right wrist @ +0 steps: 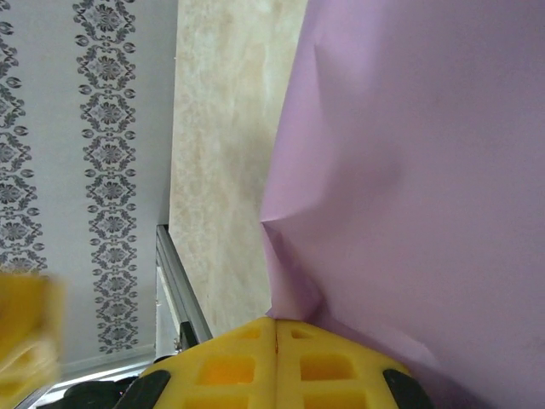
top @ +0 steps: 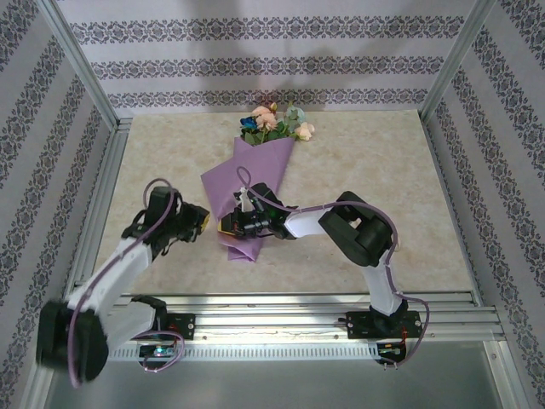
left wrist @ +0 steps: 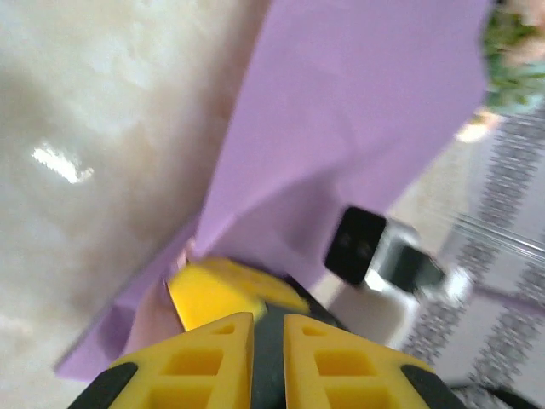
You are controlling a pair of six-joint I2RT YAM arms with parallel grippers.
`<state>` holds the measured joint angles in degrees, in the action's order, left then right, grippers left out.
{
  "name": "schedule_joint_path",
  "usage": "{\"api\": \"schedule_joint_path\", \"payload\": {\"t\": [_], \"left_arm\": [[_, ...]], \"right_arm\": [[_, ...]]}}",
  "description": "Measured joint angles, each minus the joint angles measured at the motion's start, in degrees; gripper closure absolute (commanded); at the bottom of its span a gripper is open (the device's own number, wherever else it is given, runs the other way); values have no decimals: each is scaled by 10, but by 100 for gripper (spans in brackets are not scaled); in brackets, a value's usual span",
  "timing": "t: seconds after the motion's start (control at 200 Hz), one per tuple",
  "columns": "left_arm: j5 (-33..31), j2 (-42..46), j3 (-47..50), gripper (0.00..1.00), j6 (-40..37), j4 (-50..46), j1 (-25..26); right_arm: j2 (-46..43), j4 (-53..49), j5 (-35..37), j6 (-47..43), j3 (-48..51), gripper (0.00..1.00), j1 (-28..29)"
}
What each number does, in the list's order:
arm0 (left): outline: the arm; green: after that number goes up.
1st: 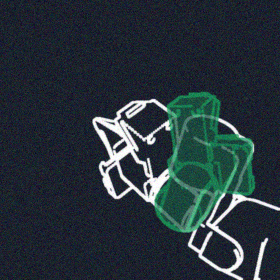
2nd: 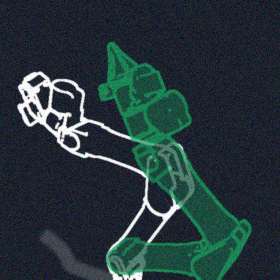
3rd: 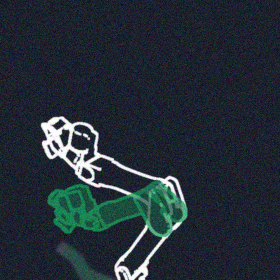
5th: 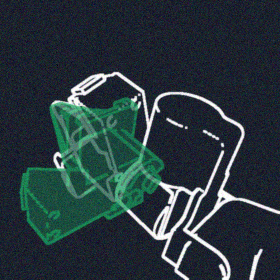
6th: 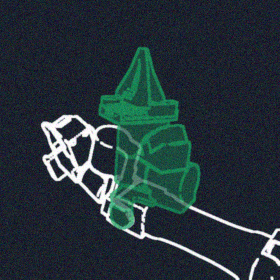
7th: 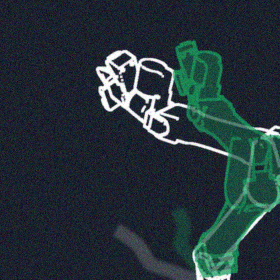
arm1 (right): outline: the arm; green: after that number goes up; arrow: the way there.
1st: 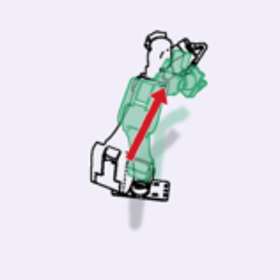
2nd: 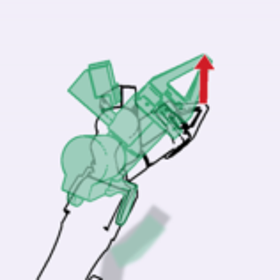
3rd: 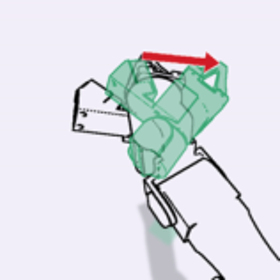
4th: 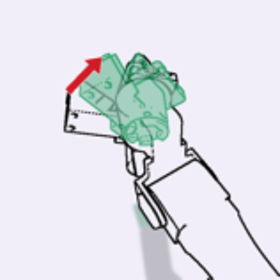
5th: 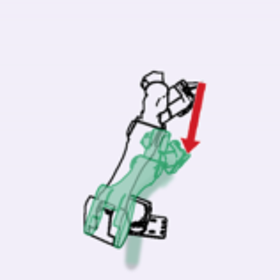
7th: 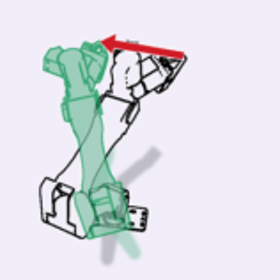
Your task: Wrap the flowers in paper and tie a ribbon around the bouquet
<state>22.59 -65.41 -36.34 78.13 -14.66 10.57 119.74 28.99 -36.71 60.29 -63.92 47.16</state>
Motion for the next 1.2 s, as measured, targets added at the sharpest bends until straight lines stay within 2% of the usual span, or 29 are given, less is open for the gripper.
{"api": "schedule_joint_path", "payload": {"t": [0.1, 0.19, 0.395, 0.579, 0.669, 0.764, 0.979, 1.089, 1.199], "left_arm": [[32, -133, -49, 84, -20, 31, -6], [64, -215, -89, 86, -28, 73, -6], [104, -309, -135, 87, -58, 106, -6], [91, -344, -158, 91, -122, 49, -6], [79, -365, -163, 94, -152, 25, -7], [70, -364, -167, 94, -177, 17, -12], [49, -356, -167, 94, -206, 1, -13], [38, -353, -168, 94, -213, -8, -13], [26, -354, -177, 94, -223, -25, -13]], "right_arm": [[6, -1, -1, 0, 0, 100, 0], [7, -4, 0, 0, 0, 100, 3], [7, -5, 0, 0, 0, 100, 6], [3, -29, 2, -7, 0, 71, 6], [-19, -64, 13, -10, 3, 63, 6], [-75, -103, 26, -17, 21, 60, -1], [-223, -158, 62, -30, 74, 70, -56], [-214, -172, 76, -30, 81, 71, -73], [-175, -193, 84, -24, 82, 72, -53]]}}
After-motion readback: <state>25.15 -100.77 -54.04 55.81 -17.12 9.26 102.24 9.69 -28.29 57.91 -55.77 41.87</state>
